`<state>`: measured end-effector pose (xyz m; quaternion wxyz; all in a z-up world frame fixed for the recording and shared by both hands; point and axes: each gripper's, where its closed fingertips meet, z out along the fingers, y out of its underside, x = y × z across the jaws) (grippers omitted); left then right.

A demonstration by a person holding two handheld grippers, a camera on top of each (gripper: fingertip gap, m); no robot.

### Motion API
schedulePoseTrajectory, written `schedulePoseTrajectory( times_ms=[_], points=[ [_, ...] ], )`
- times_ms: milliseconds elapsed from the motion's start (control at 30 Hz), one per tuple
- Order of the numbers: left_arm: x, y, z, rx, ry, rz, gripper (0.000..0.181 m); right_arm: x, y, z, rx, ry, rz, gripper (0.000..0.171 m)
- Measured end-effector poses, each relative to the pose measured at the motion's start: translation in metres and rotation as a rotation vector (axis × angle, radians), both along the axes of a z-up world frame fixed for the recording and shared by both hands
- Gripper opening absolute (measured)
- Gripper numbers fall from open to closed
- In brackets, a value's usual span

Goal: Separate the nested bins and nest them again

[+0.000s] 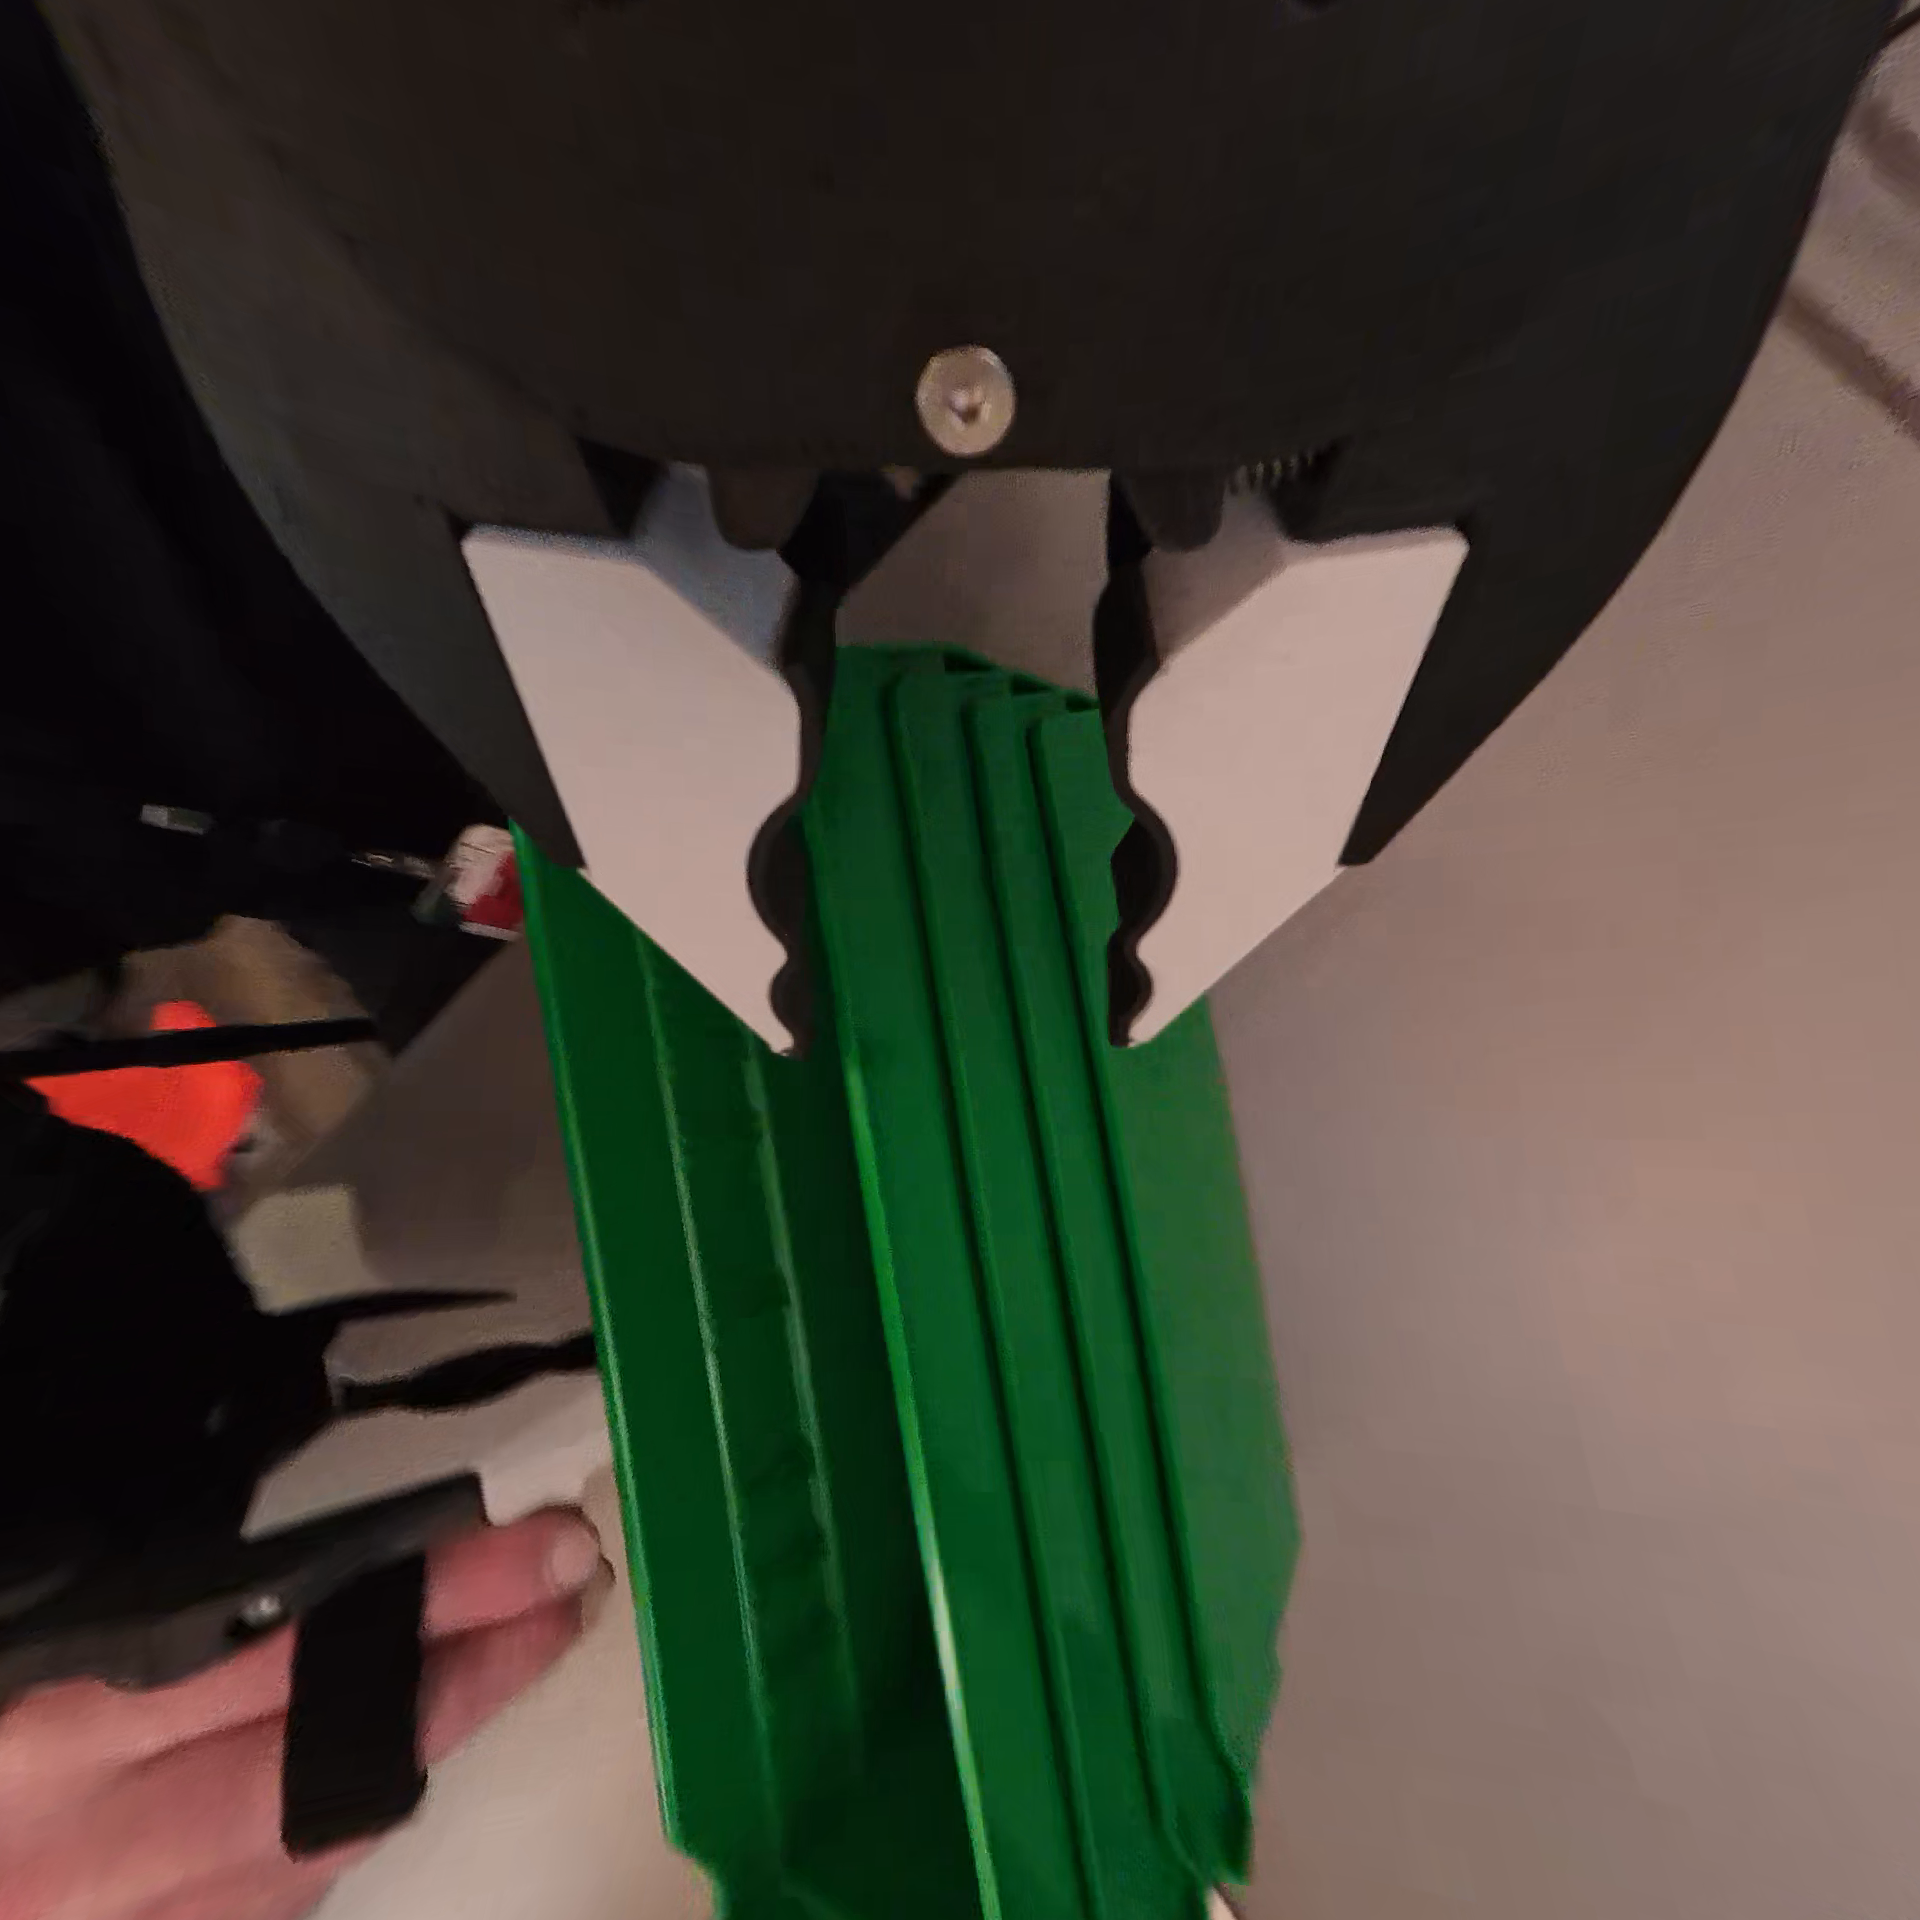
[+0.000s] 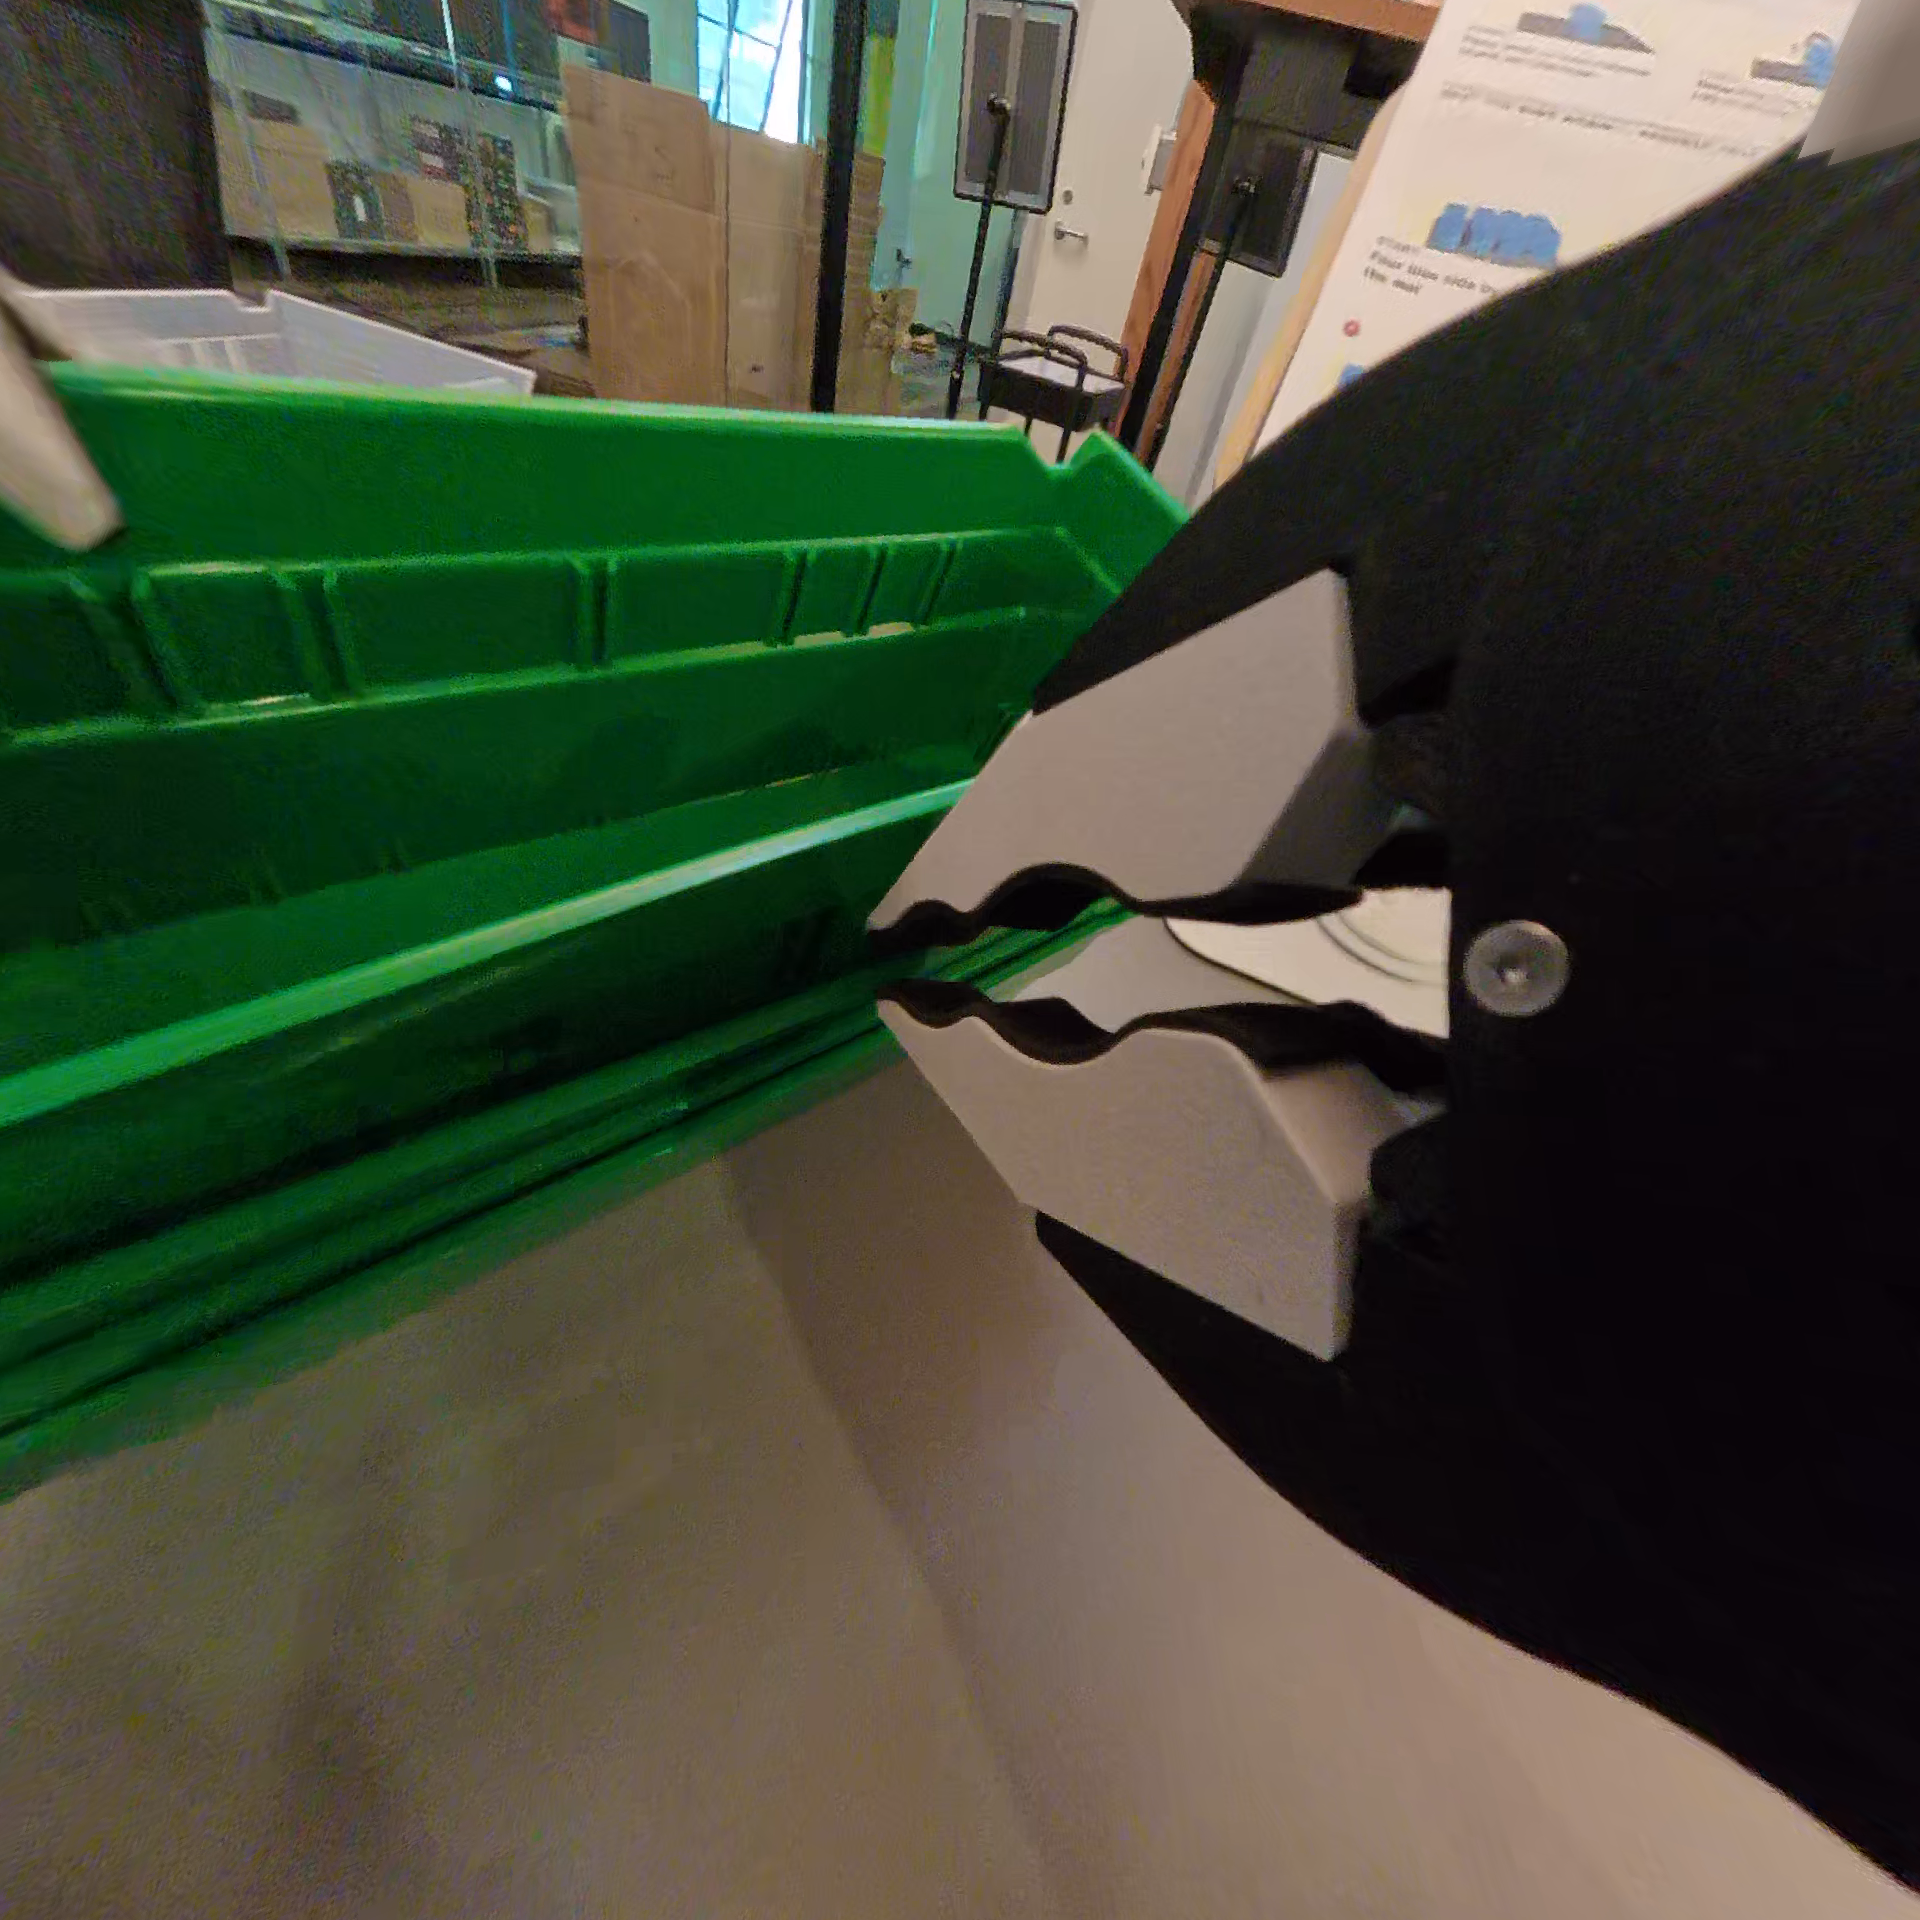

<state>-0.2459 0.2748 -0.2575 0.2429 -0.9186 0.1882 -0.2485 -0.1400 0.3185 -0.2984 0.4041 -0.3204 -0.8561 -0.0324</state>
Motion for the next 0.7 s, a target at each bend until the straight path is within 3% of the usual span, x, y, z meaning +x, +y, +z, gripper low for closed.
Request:
schedulePoseTrajectory(
  times_ms=[100, 333, 467, 700],
  points=[
    [0.017, -0.014, -0.007, -0.038, -0.143, -0.013, 0.048, 0.004, 0.010, 0.004, -0.031, 0.025, -0.009, 0.006],
    [0.055, -0.035, -0.004, -0.040, -0.305, -0.057, 0.054, 0.015, 0.030, 0.007, -0.018, 0.050, -0.036, 0.012],
    [0.043, -0.027, 0.009, 0.101, -0.404, 0.014, 0.048, 0.020, 0.025, 0.010, -0.039, 0.042, 0.014, 0.018],
    [0.026, -0.023, -0.022, 0.169, -0.293, 0.042, 0.050, 0.037, 0.016, 0.016, -0.060, -0.018, 0.100, 0.023]
  ],
)
